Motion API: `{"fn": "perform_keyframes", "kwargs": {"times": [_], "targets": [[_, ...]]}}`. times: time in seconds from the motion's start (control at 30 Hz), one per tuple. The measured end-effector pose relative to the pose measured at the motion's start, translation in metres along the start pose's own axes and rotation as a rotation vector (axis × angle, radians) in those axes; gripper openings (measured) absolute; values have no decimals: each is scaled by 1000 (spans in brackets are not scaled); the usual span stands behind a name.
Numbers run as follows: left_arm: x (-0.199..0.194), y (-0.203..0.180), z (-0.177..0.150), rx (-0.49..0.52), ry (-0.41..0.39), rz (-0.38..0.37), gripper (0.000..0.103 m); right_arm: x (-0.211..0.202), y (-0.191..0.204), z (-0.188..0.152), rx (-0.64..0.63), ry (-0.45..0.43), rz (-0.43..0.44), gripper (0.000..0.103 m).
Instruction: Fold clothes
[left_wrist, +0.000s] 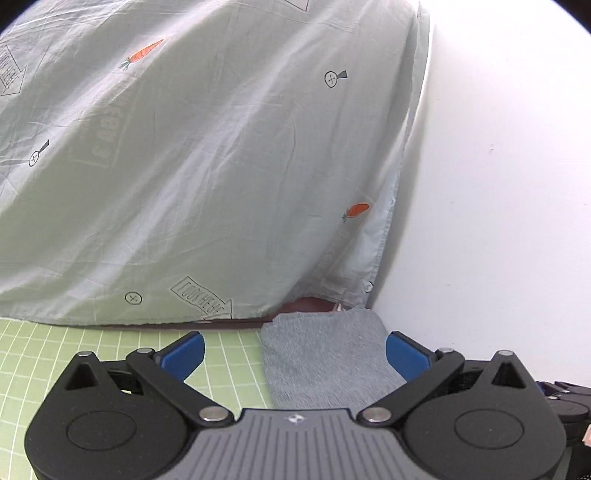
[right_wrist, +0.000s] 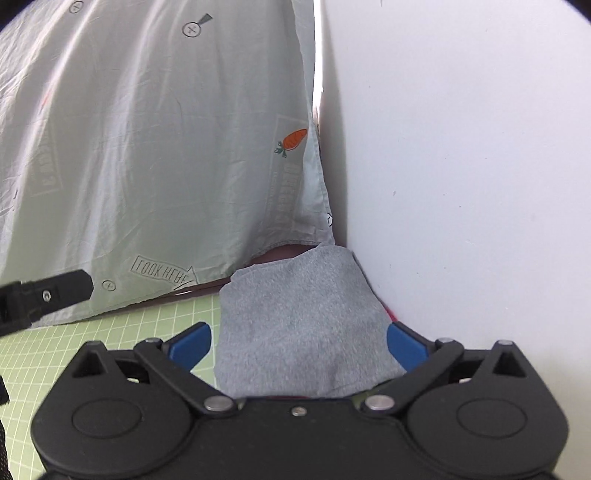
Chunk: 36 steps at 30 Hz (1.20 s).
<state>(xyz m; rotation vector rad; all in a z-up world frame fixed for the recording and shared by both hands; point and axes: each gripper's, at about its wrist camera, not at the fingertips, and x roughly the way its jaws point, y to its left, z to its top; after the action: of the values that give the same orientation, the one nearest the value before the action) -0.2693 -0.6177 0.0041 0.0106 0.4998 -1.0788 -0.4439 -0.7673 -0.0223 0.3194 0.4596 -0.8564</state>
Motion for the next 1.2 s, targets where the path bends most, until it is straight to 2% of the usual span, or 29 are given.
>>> {"fn": "perform_keyframes", "kwargs": {"times": [0.1, 0.27, 0.37, 0.57, 0.8, 1.2], "targets": [[-30, -5, -10, 1, 13, -24, 103, -33, 16, -16, -34, 25, -43, 103], [-71, -20, -31, 152, 59, 15, 103, -81, 29, -47, -27, 59, -80, 103], [-90, -20, -46, 168, 80, 38, 103, -101, 29, -61, -17, 76, -102, 103], [-114, -15, -69, 168, 142, 32, 103, -130, 26, -86, -5, 111, -109, 103], [-129, -12, -75, 150, 143, 65, 103, -143, 28, -92, -23, 107, -87, 103], [-132, -13, -72, 166, 134, 60, 103, -148, 30, -92, -34, 88, -88, 103]]}}
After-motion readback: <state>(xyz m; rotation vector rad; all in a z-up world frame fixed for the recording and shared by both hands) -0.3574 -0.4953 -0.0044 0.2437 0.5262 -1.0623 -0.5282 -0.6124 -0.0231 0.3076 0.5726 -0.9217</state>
